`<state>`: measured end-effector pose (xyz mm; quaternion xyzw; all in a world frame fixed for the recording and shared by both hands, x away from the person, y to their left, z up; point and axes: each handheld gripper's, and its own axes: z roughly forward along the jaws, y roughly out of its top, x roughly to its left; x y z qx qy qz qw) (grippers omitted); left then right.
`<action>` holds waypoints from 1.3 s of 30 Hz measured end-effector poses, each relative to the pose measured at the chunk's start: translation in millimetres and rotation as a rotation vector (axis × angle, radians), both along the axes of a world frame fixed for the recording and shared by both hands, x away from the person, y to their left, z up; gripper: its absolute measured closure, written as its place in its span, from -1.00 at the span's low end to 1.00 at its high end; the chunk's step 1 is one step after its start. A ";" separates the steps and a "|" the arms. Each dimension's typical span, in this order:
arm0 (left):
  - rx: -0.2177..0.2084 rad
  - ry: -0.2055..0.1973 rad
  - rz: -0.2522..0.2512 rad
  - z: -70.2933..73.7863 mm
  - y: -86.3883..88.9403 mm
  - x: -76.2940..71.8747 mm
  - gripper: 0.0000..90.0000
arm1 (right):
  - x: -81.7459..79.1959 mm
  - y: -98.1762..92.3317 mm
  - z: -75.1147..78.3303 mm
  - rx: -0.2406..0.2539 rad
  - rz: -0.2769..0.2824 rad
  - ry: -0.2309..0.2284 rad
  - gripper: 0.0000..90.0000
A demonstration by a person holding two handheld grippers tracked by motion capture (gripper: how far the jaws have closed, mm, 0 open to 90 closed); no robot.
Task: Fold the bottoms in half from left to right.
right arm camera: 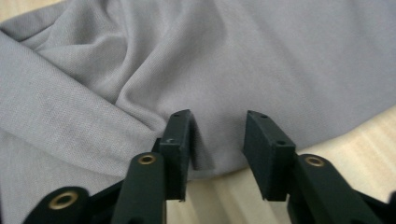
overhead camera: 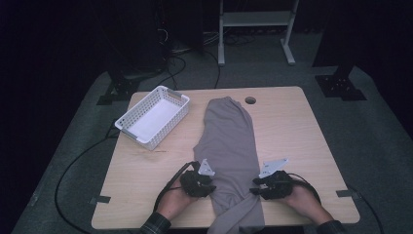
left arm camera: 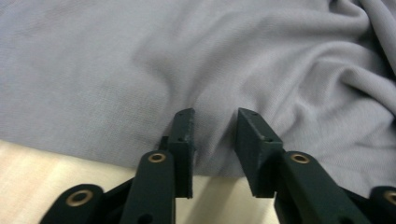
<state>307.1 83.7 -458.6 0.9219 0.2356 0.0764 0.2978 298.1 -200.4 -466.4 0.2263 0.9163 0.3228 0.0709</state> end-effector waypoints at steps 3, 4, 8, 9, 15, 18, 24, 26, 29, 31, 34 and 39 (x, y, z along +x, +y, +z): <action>-0.004 -0.004 0.026 -0.2 1.1 11.0 0.53 | 7.1 0.9 -0.6 0.009 -0.027 -0.004 0.37; -0.006 -0.002 0.037 -0.1 1.6 15.2 0.53 | 9.9 1.1 -1.1 0.014 -0.032 -0.007 0.38; 0.001 -0.014 0.071 0.1 4.5 32.1 0.53 | 25.8 2.6 -0.8 0.012 -0.069 -0.009 0.39; 0.001 -0.018 0.082 0.1 5.4 36.6 0.53 | 31.1 3.2 -0.7 0.011 -0.078 -0.009 0.39; 0.010 -0.062 0.140 -0.4 11.3 66.8 0.53 | 65.6 7.9 -1.2 0.019 -0.135 -0.017 0.37; 0.008 -0.078 0.164 -1.2 12.9 77.6 0.53 | 77.4 8.5 -1.6 0.024 -0.159 -0.025 0.35; 0.003 -0.108 0.211 -2.6 17.9 92.3 0.54 | 94.1 7.2 -3.5 0.044 -0.229 -0.037 0.32; -0.010 -0.096 0.218 -3.0 19.1 92.8 0.54 | 94.4 8.6 -2.8 0.034 -0.234 -0.043 0.28; -0.007 -0.091 0.215 -2.5 20.2 92.2 0.55 | 87.4 12.6 4.2 0.038 -0.204 -0.046 0.25; -0.012 -0.089 0.217 -2.9 20.5 92.2 0.55 | 78.6 17.7 13.5 0.071 -0.153 -0.049 0.20; -0.013 -0.084 0.218 -2.8 20.8 92.4 0.55 | 61.6 30.5 25.3 0.104 -0.044 -0.056 0.15; -0.018 -0.080 0.216 -3.0 21.5 93.3 0.56 | 34.9 59.6 37.7 0.133 0.139 -0.062 0.12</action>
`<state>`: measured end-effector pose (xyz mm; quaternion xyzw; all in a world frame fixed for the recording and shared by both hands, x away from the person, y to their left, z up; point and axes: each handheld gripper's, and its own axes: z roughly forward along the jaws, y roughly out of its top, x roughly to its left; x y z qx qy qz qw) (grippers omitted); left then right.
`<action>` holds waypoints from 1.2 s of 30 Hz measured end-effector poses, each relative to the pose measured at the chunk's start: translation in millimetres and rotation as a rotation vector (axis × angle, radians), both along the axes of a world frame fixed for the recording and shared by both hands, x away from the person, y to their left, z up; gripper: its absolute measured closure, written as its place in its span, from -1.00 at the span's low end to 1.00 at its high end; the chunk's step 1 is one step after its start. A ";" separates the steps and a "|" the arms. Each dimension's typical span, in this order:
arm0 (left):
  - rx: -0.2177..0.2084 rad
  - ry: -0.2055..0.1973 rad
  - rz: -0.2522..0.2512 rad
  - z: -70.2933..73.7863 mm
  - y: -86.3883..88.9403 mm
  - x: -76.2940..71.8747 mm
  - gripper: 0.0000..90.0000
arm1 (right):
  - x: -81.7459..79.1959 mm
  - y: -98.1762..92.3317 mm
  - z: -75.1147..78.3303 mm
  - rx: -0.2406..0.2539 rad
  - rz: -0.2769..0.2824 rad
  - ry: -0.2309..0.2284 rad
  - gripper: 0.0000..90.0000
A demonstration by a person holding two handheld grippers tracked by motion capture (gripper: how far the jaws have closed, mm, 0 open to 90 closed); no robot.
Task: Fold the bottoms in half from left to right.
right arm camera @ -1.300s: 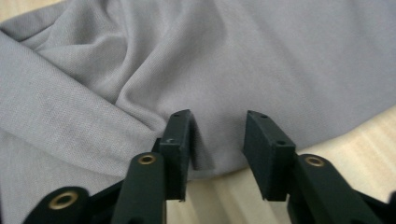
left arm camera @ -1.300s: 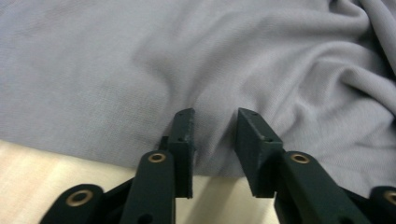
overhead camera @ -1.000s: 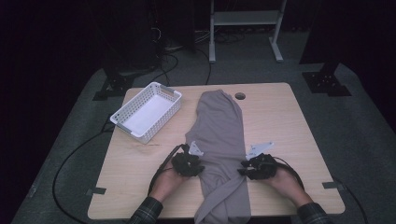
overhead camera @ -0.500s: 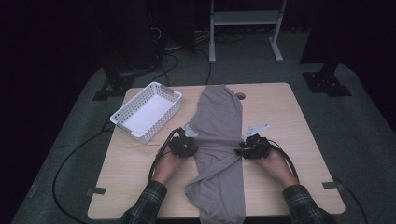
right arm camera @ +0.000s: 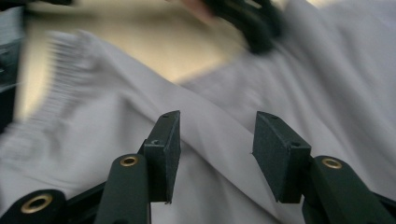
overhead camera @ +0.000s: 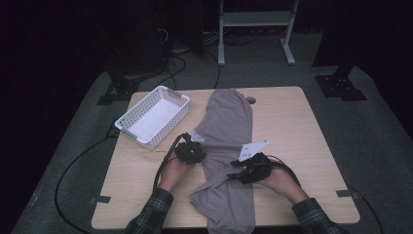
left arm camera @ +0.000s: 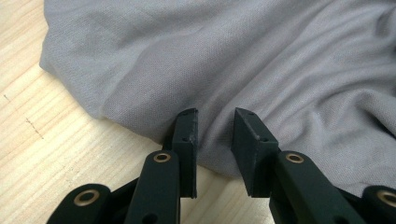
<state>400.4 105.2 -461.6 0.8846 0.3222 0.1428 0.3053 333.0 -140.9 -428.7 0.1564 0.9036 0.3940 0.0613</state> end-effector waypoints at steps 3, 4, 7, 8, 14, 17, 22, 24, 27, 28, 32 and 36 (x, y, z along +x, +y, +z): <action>-0.003 0.005 0.002 0.0 0.5 0.3 0.56 | -8.2 17.9 4.9 0.021 0.083 0.001 0.12; -0.007 0.005 0.003 -0.2 0.5 0.4 0.56 | -10.4 24.7 5.9 0.025 0.112 0.001 0.11; -0.008 0.004 -0.001 -0.2 0.9 0.9 0.56 | -16.2 46.9 5.4 0.016 0.172 -0.004 0.11; -0.011 0.005 0.001 -0.4 0.9 0.8 0.56 | -16.6 51.8 4.5 0.010 0.184 -0.002 0.11; -0.013 0.008 0.003 -0.3 0.7 0.7 0.56 | -22.9 86.4 -12.3 -0.050 0.213 -0.015 0.47; -0.009 0.007 0.002 -0.1 1.1 0.6 0.56 | -23.3 89.8 -14.8 -0.074 0.178 -0.042 0.97; -0.023 0.031 0.000 4.0 5.3 -1.7 0.38 | -19.8 62.2 6.7 0.044 0.113 -0.020 0.98; -0.052 0.035 -0.004 11.0 9.5 -5.3 0.29 | -19.5 45.4 18.2 0.091 0.069 -0.036 0.98; -0.127 0.045 -0.029 25.0 16.2 -14.1 0.18 | -18.9 25.5 28.9 0.112 0.011 -0.066 0.98; -0.161 0.053 -0.048 30.2 17.6 -18.8 0.12 | -18.4 18.4 31.6 0.119 -0.014 -0.071 0.98; -0.270 0.068 -0.150 47.7 19.4 -45.3 -0.10 | -13.2 -7.6 36.7 0.146 -0.087 -0.082 0.98; -0.343 0.094 -0.241 46.3 15.5 -67.3 -0.24 | -11.8 -24.7 39.1 0.169 -0.121 -0.076 0.98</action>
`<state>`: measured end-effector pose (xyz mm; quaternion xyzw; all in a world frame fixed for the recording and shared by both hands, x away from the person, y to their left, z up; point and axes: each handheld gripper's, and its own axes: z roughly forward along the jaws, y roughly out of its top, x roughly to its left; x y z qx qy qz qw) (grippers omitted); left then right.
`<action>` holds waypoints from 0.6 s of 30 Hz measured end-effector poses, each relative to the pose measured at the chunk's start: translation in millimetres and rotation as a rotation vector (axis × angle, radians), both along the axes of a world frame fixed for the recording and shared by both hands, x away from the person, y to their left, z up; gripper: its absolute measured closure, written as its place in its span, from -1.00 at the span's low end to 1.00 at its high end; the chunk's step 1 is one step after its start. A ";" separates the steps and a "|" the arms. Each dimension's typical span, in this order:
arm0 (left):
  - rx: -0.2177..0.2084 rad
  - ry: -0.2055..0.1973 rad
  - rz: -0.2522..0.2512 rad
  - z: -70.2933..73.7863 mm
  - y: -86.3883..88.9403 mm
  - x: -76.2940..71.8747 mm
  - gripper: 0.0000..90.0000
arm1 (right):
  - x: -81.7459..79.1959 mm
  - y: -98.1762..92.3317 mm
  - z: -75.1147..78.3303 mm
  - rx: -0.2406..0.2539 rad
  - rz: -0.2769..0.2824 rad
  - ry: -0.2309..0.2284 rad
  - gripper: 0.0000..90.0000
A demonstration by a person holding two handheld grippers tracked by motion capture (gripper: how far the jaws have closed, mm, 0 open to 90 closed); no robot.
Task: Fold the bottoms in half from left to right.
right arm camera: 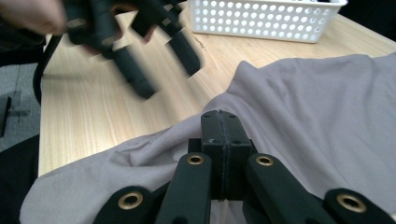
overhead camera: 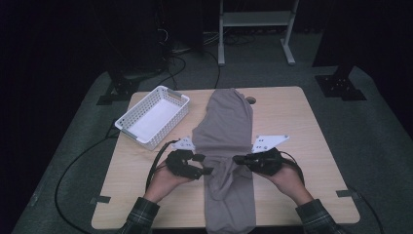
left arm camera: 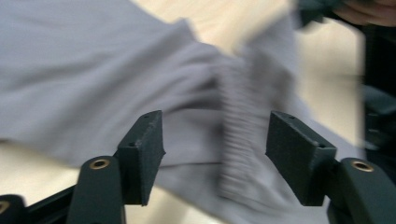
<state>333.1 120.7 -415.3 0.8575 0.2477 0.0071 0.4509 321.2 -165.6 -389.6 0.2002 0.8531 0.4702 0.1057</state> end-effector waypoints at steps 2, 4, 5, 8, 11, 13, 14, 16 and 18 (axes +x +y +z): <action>0.006 0.013 -0.031 -7.6 -4.2 -6.3 -0.32 | -1.0 -5.6 1.7 0.020 0.007 0.007 0.98; 0.034 0.024 -0.044 -18.0 -10.1 -11.1 -0.39 | -3.4 -9.8 3.9 0.033 0.008 0.000 0.98; 0.042 0.031 -0.052 -22.5 -12.3 -12.9 -0.40 | -5.7 -12.0 5.0 0.036 0.009 0.001 0.98; 0.018 0.055 -0.083 -30.6 -22.1 -17.9 -0.42 | -14.2 -19.7 6.8 0.057 0.011 0.004 0.98; 0.021 0.046 -0.103 -32.5 -35.6 -20.5 -0.45 | -20.1 -24.0 8.3 0.071 0.017 0.004 0.98; 0.022 0.054 -0.108 -35.3 -42.4 -20.5 -0.45 | -23.1 -25.6 10.4 0.076 0.019 -0.005 0.98; 0.030 0.054 -0.110 -36.9 -44.5 -19.8 -0.45 | -24.2 -26.2 11.7 0.082 0.020 -0.007 0.98; 0.015 0.078 -0.109 -40.6 -47.1 -17.9 -0.46 | -25.0 -27.1 14.6 0.098 0.024 -0.011 0.98; 0.002 0.100 -0.118 -42.8 -48.8 -17.0 -0.45 | -25.8 -27.8 17.1 0.116 0.031 -0.008 0.98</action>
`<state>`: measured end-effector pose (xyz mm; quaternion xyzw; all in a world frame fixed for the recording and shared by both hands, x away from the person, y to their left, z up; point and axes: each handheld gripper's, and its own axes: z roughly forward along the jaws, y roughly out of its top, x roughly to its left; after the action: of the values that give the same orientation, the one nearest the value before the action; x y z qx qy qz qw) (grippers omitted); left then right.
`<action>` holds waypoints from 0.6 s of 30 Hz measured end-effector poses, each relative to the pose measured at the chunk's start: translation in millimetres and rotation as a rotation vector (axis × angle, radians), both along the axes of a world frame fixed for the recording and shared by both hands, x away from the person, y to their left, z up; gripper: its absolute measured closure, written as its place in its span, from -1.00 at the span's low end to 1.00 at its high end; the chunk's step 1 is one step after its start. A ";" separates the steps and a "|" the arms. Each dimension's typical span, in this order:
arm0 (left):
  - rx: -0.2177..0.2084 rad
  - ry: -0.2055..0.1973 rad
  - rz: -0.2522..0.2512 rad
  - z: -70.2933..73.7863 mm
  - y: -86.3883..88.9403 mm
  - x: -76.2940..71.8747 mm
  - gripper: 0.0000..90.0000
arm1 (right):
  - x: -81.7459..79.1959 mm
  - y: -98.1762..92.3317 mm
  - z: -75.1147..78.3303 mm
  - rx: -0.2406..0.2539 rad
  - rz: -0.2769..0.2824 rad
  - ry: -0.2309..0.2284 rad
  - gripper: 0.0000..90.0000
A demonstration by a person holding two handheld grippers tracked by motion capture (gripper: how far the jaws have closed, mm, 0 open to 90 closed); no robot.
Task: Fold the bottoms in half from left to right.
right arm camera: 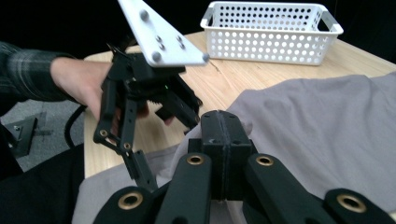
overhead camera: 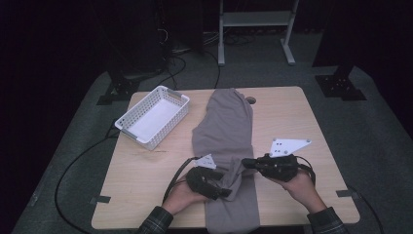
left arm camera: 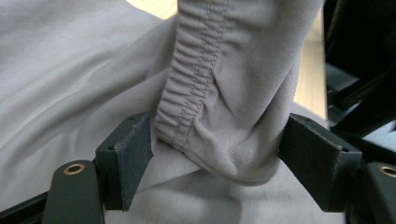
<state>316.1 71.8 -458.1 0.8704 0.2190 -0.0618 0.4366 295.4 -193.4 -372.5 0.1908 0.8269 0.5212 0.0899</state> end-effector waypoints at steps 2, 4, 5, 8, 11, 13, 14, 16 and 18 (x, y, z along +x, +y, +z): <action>0.053 -0.024 -0.022 -2.6 -1.7 -1.5 -0.32 | -0.3 0.0 0.4 -0.003 0.002 -0.002 0.98; 0.140 -0.062 -0.020 -6.9 -3.0 -4.5 -0.26 | -0.1 0.2 -1.3 -0.008 0.003 0.003 0.98; 0.167 -0.071 -0.024 -9.0 -2.3 -6.4 -0.26 | 0.0 0.1 -2.8 -0.014 0.003 0.009 0.98; 0.196 -0.116 -0.003 -7.8 3.5 -8.1 -0.16 | -0.9 -1.2 -12.3 -0.034 0.001 0.027 0.98; 0.237 -0.183 0.045 -9.4 4.4 -5.5 -0.04 | -3.2 -2.4 -23.8 -0.060 0.003 0.055 0.98; 0.273 -0.233 0.062 -9.5 3.8 -2.0 0.01 | -6.0 -3.2 -28.9 -0.077 0.004 0.066 0.98; 0.279 -0.231 0.067 -9.0 4.0 0.4 0.01 | -6.7 -3.5 -30.4 -0.081 0.003 0.069 0.98; 0.277 -0.224 0.078 -8.8 6.4 4.1 -0.03 | -9.1 -5.4 -34.2 -0.087 0.010 0.088 0.98; 0.272 -0.223 0.082 -9.0 10.4 4.7 -0.05 | -13.9 -6.9 -38.4 -0.099 0.030 0.105 0.98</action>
<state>320.8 82.3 -467.1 0.9133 0.2110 0.0830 0.3384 281.5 -200.4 -411.0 0.2007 0.8579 0.4704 0.0480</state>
